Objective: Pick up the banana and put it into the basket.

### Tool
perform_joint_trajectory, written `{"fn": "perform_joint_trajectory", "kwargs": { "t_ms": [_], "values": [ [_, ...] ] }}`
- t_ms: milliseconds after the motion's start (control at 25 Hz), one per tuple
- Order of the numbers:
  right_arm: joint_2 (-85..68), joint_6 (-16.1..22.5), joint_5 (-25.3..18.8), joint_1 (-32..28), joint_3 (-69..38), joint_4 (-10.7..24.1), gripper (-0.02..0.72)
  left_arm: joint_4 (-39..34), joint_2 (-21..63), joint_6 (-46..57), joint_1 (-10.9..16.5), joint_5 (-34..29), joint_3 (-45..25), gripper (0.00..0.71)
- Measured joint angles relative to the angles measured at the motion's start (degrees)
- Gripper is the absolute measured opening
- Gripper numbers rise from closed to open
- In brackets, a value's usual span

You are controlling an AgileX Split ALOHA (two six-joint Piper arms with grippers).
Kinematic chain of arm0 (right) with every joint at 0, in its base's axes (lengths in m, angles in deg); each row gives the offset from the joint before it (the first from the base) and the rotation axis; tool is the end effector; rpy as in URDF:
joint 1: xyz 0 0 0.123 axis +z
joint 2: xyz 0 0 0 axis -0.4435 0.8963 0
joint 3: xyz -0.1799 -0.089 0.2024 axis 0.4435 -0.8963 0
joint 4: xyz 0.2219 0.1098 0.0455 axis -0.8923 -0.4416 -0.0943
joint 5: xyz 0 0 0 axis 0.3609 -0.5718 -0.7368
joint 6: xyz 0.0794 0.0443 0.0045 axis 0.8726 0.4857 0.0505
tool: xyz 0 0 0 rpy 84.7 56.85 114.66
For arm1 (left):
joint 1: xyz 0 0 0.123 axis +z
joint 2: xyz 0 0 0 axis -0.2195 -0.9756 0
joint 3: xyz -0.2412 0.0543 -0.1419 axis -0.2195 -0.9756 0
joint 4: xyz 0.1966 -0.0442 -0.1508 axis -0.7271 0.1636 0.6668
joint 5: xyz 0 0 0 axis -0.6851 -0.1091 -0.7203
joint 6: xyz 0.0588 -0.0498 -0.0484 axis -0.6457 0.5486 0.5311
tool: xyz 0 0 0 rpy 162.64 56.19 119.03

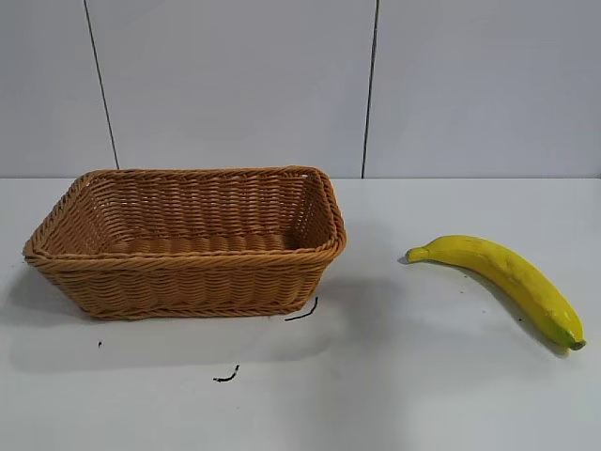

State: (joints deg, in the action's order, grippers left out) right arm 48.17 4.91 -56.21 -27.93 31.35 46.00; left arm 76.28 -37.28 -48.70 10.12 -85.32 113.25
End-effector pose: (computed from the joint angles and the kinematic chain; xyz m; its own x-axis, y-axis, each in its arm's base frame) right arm 0.2960 -0.0059 0.2932 -0.9391 -0.1254 -0.3200 -0.1243 0.9920 -0.0239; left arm -0.0067 -0.0013 0.2772 -0.4543 0.0417 -0.8899 0.0702 0.9975 0.0109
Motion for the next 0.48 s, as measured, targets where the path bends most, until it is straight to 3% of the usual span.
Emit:
{"fn": "perform_joint_trajectory", "kwargs": {
  "t_ms": [240, 480],
  "values": [
    [9.5, -8.0, 6.1, 0.0, 2.7, -1.9, 0.69, 0.0, 0.0, 0.0, 0.0, 0.0, 0.0, 0.635],
    [15.8, -11.0, 10.0, 0.0, 2.7, -4.3, 0.69, 0.0, 0.0, 0.0, 0.0, 0.0, 0.0, 0.635]
  ]
}}
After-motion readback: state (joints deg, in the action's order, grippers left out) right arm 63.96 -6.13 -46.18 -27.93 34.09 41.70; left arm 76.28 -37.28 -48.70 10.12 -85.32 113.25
